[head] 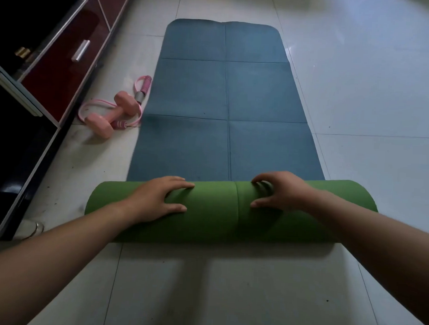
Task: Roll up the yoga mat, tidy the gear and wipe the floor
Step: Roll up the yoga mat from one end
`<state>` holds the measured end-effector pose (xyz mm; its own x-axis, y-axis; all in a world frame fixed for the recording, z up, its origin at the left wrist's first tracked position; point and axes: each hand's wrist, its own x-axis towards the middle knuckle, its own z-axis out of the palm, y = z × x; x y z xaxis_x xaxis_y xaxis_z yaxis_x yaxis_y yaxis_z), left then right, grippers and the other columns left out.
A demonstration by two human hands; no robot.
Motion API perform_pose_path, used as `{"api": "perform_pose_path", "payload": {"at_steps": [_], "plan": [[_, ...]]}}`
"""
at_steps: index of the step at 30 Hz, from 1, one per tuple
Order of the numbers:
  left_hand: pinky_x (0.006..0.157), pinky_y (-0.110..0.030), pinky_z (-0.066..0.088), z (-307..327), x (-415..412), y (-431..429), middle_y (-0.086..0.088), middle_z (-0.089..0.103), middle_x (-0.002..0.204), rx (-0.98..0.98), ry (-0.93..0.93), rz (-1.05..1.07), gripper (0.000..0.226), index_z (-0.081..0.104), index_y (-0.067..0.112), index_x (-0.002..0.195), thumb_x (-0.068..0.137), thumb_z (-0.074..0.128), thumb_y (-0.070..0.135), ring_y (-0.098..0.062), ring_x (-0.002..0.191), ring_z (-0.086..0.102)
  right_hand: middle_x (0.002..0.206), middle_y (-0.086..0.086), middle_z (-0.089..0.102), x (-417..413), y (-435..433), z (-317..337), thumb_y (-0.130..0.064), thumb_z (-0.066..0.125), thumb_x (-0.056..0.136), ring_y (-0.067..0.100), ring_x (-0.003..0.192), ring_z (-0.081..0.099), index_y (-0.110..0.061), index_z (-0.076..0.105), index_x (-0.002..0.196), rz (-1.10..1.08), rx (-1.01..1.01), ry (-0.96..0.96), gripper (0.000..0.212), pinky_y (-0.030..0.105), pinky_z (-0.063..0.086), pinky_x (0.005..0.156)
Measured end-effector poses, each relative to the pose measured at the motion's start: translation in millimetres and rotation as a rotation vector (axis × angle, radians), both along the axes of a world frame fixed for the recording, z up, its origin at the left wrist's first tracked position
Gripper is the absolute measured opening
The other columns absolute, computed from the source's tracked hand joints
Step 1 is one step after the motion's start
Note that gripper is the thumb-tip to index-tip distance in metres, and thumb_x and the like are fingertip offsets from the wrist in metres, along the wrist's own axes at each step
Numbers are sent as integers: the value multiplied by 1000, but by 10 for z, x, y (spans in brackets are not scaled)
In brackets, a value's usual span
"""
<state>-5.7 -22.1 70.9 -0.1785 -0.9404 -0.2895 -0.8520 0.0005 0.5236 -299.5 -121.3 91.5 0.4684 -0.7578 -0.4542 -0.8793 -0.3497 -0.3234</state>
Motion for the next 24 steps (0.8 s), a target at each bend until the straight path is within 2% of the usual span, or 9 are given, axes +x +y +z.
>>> {"api": "perform_pose_path", "payload": {"at_steps": [4,8,10,12,14,17,20,24], "plan": [[112,-51,16,-86,-59,98,6,36,147,-150,-116,26,51,42,37,135,87,55,46,-13,136,29,127,-2,58,-53,-22,-69,-64,67,67,21,115,52,-28,54,124,-91,-94,-15,69,32,43,91],[112,-55,8,-157,-199,137,7,14,155,-110,-288,-101,85,19,36,145,73,36,77,-13,143,10,137,-1,50,17,-29,-91,-65,63,71,22,124,46,-27,47,132,-130,-197,12,73,39,41,100],[113,-55,5,-191,-222,99,7,5,157,-86,-350,-111,88,7,35,147,75,42,73,-13,144,3,142,0,44,67,-11,-56,-63,57,78,22,127,43,-26,42,136,-48,-248,23,71,40,38,103],[113,-55,5,-190,-215,37,7,1,157,-77,-383,-117,86,1,35,147,79,42,69,-14,144,1,149,-1,33,111,89,-37,-64,50,81,21,133,34,-26,33,141,142,-260,67,73,39,30,108],[113,-55,5,-170,-198,-40,7,0,157,-70,-379,-109,83,1,34,147,82,41,66,-13,144,0,155,-2,17,116,232,-74,-71,46,78,20,141,19,-26,18,147,253,-231,109,88,41,20,114],[113,-54,6,-150,-213,-93,6,6,157,-132,-377,-95,73,10,33,147,86,40,60,-13,144,3,158,-2,-2,73,254,-173,-75,51,71,21,145,1,-26,-2,149,290,-240,177,105,45,9,117],[113,-52,7,-143,-296,-63,3,16,155,-211,-301,-55,59,22,31,145,92,43,46,-15,143,11,158,-3,2,77,72,-197,-73,52,73,20,145,4,-29,-1,148,267,-286,146,102,43,11,116],[113,-52,4,-151,-294,-115,4,8,157,-204,-325,-19,66,15,29,147,90,39,52,-15,144,4,154,1,22,99,-66,-204,-67,48,80,21,141,18,-32,20,146,153,-348,46,81,41,19,113]]}}
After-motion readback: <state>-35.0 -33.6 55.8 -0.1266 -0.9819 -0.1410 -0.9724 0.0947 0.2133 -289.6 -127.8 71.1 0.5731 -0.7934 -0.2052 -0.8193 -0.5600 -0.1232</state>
